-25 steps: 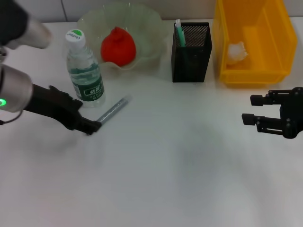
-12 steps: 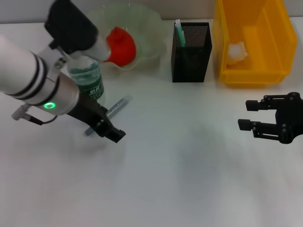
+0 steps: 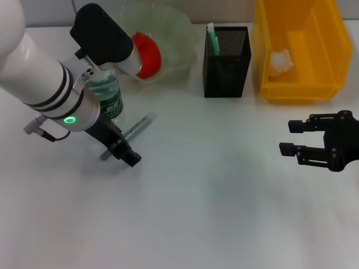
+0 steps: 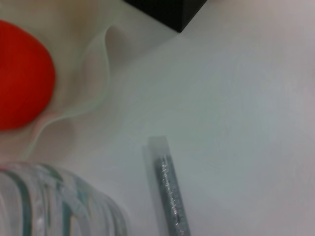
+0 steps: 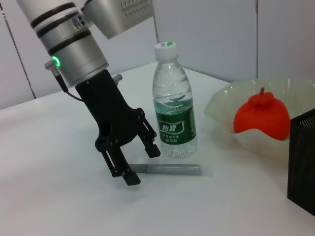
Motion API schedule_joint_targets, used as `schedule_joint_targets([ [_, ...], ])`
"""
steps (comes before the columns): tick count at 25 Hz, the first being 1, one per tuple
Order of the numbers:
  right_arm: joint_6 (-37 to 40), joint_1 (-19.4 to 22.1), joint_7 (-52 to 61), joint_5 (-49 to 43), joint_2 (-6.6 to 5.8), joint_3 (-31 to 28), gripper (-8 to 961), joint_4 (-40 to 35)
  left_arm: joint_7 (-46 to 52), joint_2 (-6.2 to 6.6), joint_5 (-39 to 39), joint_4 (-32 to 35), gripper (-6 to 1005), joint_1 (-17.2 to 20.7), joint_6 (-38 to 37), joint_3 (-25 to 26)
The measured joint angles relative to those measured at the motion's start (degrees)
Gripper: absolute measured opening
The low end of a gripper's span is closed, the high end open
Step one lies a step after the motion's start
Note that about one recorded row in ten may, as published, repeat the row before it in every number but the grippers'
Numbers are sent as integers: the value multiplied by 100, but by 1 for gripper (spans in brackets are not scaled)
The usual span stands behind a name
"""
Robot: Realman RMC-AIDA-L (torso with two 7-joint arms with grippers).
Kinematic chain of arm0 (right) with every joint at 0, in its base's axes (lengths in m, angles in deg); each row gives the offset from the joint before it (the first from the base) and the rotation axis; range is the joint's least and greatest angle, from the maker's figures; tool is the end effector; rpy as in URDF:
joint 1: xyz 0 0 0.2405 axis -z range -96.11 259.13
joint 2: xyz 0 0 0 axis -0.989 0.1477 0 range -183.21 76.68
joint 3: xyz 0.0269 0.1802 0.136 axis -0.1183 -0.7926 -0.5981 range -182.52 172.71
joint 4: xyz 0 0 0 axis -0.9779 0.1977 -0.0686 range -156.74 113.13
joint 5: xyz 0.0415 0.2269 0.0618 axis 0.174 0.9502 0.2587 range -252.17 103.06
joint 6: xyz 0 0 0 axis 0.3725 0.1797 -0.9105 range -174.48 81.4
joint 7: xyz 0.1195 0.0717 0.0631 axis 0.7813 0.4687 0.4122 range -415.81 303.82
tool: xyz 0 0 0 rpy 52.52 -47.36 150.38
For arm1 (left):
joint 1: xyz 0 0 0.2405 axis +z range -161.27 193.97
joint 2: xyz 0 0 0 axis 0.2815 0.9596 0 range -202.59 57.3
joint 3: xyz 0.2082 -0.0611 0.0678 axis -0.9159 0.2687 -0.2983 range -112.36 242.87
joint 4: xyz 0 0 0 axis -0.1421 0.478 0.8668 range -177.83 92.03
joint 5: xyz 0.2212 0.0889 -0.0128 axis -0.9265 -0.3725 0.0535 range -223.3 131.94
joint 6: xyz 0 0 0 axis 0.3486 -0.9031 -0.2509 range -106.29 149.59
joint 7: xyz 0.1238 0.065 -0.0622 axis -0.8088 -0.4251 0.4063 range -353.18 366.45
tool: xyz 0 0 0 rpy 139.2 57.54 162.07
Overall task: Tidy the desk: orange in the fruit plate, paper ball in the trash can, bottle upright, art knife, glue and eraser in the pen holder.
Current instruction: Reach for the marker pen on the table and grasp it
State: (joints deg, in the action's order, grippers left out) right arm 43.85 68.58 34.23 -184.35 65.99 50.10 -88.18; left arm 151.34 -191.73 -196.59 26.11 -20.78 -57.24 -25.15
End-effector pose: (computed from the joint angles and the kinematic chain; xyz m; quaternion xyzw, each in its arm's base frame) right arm 0.2578 0.3095 0.0554 -0.9533 0.1950 0.1595 0.1664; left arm -0.1594 0.3751 -0.0413 -0.9273 -0.2441 0.2237 0.1748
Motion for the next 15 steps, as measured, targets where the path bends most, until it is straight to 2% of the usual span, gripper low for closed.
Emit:
schedule_joint_targets([
  [7, -3, 0, 0, 0, 1, -21, 566, 25, 19, -3, -149, -150, 794, -185, 10, 13],
  [15, -37, 0, -1, 0, 1, 3, 568, 28, 15, -1, -160, -619, 793, -468, 9, 50],
])
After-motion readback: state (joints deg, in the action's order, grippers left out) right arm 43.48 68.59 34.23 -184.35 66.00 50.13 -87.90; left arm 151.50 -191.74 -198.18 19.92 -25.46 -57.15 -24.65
